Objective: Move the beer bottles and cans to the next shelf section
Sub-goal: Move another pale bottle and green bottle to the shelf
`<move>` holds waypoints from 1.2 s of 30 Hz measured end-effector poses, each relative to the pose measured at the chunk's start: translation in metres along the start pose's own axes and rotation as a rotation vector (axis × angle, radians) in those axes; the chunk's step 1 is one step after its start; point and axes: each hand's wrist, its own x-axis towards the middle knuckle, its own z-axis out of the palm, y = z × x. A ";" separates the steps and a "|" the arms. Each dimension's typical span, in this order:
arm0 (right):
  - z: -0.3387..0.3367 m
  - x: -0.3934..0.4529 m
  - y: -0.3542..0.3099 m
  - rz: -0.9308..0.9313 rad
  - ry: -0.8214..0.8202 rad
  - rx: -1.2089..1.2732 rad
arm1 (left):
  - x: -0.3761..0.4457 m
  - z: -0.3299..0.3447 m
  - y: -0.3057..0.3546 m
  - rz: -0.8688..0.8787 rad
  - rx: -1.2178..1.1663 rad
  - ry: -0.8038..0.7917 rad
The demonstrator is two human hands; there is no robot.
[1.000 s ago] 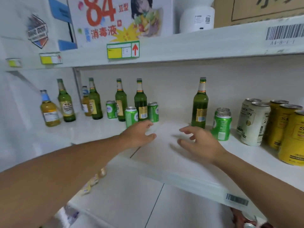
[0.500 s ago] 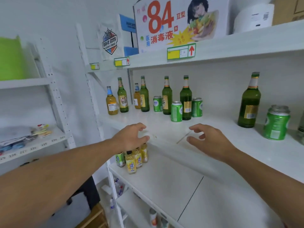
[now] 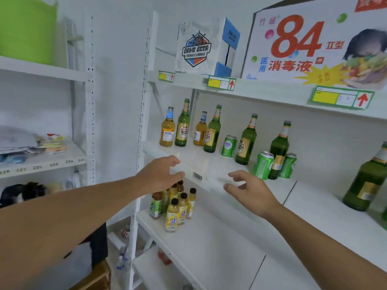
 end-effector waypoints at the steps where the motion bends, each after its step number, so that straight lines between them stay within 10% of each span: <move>1: 0.009 0.007 -0.008 0.000 -0.008 -0.008 | 0.003 -0.005 -0.009 0.000 -0.002 0.001; 36: 0.136 0.360 0.001 0.060 -0.125 0.543 | 0.257 0.003 -0.095 -0.333 -0.153 0.288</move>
